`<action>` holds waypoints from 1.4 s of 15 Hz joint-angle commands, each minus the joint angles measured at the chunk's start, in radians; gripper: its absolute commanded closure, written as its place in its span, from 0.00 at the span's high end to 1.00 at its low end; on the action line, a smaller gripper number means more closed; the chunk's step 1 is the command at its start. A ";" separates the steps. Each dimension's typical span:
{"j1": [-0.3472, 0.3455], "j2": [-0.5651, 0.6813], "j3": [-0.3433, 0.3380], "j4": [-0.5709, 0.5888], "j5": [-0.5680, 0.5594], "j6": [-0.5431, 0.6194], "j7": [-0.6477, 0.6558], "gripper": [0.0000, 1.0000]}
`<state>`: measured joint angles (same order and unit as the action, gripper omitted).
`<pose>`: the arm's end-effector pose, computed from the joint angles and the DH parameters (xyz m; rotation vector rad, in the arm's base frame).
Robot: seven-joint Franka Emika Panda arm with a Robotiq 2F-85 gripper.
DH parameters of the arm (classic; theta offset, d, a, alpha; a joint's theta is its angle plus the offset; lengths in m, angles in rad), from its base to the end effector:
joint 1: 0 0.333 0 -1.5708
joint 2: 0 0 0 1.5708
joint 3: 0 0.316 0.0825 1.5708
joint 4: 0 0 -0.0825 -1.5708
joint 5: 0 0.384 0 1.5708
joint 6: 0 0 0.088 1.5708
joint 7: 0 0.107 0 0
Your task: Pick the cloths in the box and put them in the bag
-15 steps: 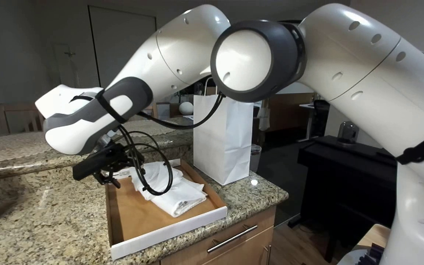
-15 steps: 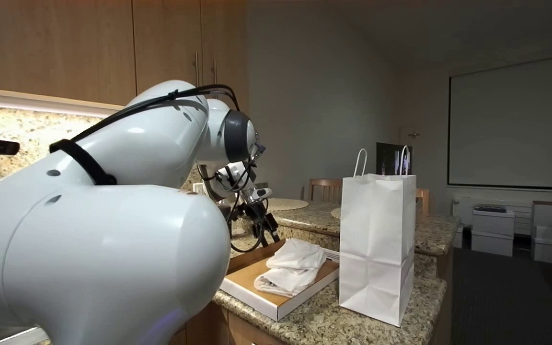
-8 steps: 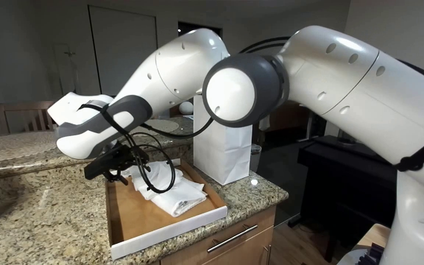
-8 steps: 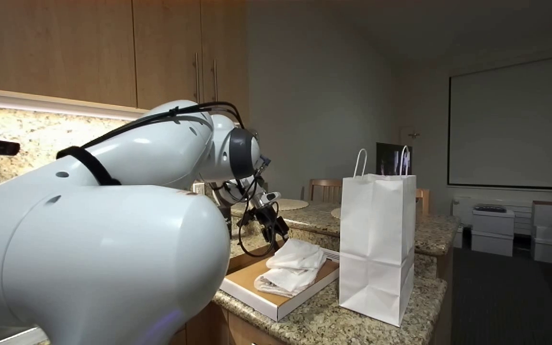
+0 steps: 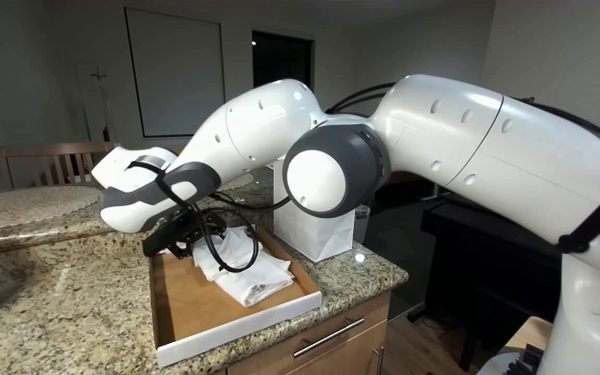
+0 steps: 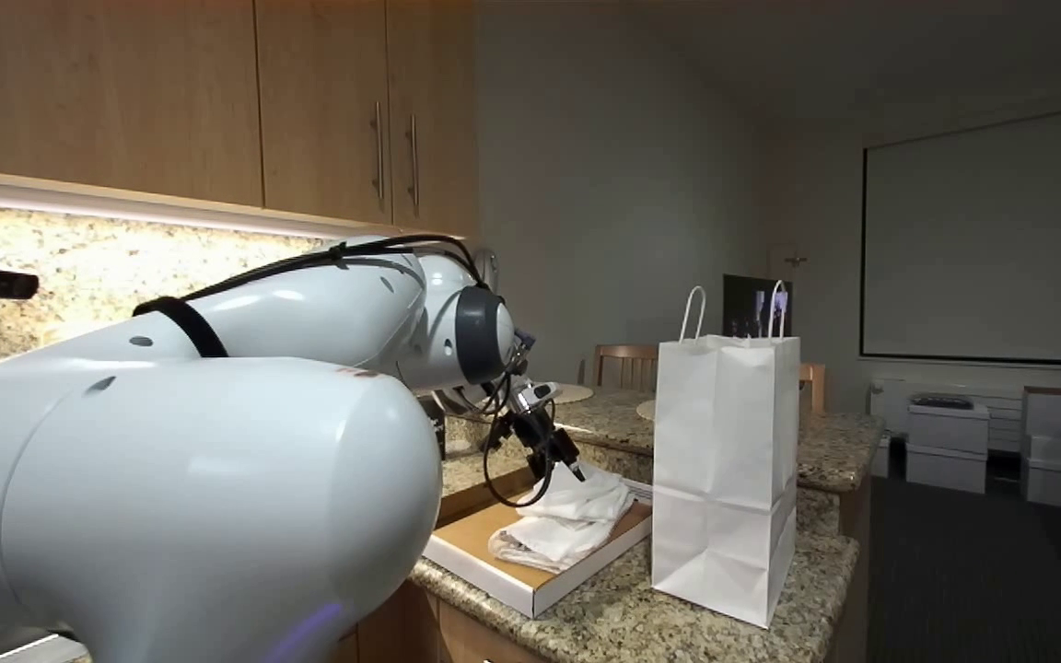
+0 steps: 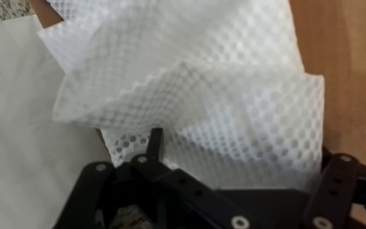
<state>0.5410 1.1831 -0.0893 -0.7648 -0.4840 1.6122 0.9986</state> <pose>0.6963 0.3189 0.1979 2.4514 -0.4981 0.1793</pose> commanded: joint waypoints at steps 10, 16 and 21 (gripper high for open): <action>-0.027 -0.010 0.009 0.029 0.038 -0.257 -0.049 1.00; -0.052 0.026 0.021 0.057 0.043 -0.325 -0.105 0.53; -0.055 0.018 0.020 0.062 0.041 -0.361 -0.097 0.20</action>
<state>0.4959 1.2071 -0.0778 -0.7215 -0.4600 1.3024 0.9326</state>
